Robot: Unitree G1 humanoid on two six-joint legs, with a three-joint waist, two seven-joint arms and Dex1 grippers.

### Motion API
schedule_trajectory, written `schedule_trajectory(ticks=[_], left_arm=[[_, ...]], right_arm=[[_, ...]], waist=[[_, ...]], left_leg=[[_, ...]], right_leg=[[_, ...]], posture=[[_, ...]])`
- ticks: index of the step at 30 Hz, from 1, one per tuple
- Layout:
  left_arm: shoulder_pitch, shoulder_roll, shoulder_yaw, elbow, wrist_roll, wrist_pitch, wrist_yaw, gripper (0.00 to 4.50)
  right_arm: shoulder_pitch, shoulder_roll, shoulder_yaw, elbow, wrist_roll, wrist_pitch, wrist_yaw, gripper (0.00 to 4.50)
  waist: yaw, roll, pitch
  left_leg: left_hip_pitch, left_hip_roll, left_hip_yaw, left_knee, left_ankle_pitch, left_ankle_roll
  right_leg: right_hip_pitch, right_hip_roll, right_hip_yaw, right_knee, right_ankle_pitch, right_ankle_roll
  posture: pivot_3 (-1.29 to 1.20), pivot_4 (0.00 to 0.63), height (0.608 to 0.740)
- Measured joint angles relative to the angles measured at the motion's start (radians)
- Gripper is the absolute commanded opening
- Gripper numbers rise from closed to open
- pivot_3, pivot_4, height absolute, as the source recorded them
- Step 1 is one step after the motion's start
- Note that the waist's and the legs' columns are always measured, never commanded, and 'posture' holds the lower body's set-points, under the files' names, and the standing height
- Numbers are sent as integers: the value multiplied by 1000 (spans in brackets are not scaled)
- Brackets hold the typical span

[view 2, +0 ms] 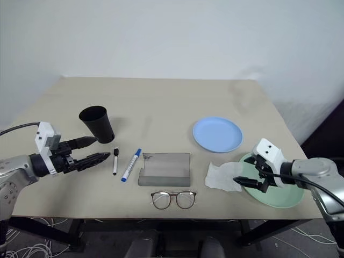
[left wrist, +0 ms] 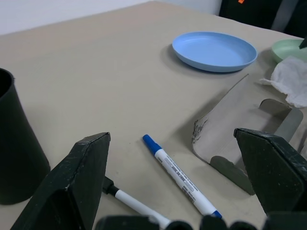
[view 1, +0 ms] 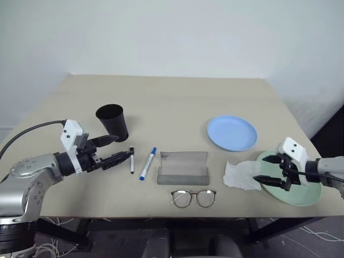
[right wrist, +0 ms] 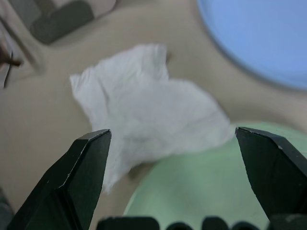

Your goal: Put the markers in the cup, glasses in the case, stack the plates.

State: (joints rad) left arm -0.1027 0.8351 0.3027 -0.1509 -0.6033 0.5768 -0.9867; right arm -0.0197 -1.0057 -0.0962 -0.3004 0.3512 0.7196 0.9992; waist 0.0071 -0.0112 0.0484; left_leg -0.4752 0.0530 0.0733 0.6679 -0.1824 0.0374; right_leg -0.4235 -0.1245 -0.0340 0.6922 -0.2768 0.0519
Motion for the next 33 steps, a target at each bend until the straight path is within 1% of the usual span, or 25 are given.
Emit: schedule_trajectory(ticks=[7, 11, 16, 19, 26, 30, 33], left_arm=[[-50, -21, -52, 36, 15, -22, -17, 4387], [-60, -33, -60, 41, 21, -29, -17, 4387], [-61, -46, -65, 47, 37, -39, -17, 4387], [-62, -53, -70, 48, 37, -40, -17, 4441], [-62, -56, -71, 48, 38, -40, -15, 4441], [-62, -56, -71, 47, 37, -39, -9, 4441], [-63, -56, -70, 46, 37, -38, -4, 4441]], right_arm=[[135, -7, -79, -101, 5, 56, -32, 4500], [189, -23, -85, -138, 0, 67, -45, 4500], [199, -31, -78, -148, -22, 65, -70, 4500], [199, -38, -57, -142, -56, 49, -89, 3909], [188, -38, 7, -130, -91, 34, -104, 1433], [168, -38, 36, -128, -100, 34, -106, 101], [140, -39, 41, -117, -120, 33, -120, 40]], waist=[[-1, 0, 0], [-1, 0, 0], [-1, 0, 0], [-1, -1, 0], [-1, -1, 0], [-2, -1, 0], [-4, -4, -2]], left_leg=[[0, 1, -1, 1, 0, 0], [0, 1, -1, 2, 0, 0], [0, 1, -2, 2, 0, 0], [0, 1, -2, 3, 0, 0], [0, 1, -2, 3, 0, 0], [0, 1, -2, 4, 0, 1], [0, 6, -1, 6, -1, 0]], right_leg=[[1, 0, -1, 0, 0, 1], [1, 0, -2, 0, 0, 1], [2, 0, -2, 0, 0, 1], [2, 0, -3, 0, 0, 2], [2, 0, -3, 0, 0, 2], [3, 0, -3, 0, -1, 2], [3, 0, -6, -1, 0, 2]], posture=[[0, 0, 678], [0, 0, 678], [0, 0, 678], [0, 0, 678], [0, 0, 678], [0, 0, 678], [0, 0, 678]])
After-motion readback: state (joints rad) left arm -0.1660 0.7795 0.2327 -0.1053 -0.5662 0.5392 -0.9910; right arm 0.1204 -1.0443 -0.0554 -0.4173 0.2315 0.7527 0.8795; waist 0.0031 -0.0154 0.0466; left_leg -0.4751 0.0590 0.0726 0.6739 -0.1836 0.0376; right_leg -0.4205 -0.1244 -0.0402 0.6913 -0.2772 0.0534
